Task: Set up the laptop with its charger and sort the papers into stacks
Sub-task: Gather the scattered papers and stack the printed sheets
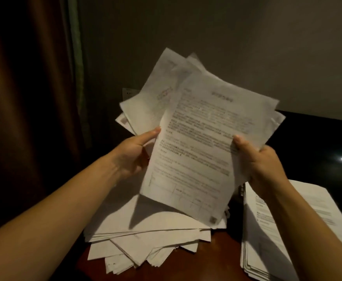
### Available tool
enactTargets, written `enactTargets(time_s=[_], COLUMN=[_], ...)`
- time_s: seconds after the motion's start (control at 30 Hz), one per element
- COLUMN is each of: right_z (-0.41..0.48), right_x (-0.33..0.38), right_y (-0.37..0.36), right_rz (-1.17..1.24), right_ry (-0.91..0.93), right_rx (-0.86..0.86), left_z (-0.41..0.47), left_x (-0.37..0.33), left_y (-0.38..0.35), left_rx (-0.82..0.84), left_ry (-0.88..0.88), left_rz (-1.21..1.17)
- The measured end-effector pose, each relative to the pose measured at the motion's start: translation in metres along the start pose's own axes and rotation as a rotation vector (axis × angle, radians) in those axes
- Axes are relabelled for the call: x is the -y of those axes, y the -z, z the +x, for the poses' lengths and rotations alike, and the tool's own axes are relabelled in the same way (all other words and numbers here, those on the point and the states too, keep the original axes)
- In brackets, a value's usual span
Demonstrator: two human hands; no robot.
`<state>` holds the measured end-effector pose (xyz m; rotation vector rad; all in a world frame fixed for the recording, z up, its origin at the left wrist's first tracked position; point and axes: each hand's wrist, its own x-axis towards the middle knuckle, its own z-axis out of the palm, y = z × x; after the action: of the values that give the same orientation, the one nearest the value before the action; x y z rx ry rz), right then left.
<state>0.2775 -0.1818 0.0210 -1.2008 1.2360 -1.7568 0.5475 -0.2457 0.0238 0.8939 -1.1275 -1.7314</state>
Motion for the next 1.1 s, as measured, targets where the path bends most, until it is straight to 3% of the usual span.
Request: enactTargets(time_s=[0.13,0.27,0.4,0.57,0.7,0.8,0.9,1.0,1.1], right_z=[0.003,0.005,0.001,-0.003,0.004,0.006,0.008,0.005,0.002], right_x=[-0.003,-0.008,-0.008,-0.007,-0.003,0.003,0.006,0.007,0.01], right_y=[0.006,0.011,0.009,-0.001,0.01,0.018,0.024,0.03,0.026], right_rz=[-0.14,-0.252,-0.263,-0.123,-0.229,-0.229,-0.429,-0.46,-0.423], right_ry=[0.069,0.069,0.134,0.039,0.145,0.164,0.09,-0.053,-0.067], right_rx=[0.046,0.098,-0.03,-0.148,-0.182,-0.06,0.142,0.366,0.459], left_z=[0.0,0.006,0.005,0.003,0.002,-0.001,-0.004,-0.002,-0.003], left_x=[0.0,0.009,0.016,0.028,0.022,0.012,0.002,-0.003,-0.008], left_y=[-0.003,-0.008,-0.016,-0.02,-0.013,-0.009,-0.013,-0.019,-0.025], left_rx=[0.016,-0.134,-0.186,-0.112,-0.157,-0.189,-0.234,-0.296,-0.219], left_ry=[-0.051,-0.128,-0.167,-0.158,-0.189,-0.199,-0.183,-0.224,-0.288], left_rz=[-0.056,0.094,0.04,0.039,0.184,0.325,0.387,0.354,0.268])
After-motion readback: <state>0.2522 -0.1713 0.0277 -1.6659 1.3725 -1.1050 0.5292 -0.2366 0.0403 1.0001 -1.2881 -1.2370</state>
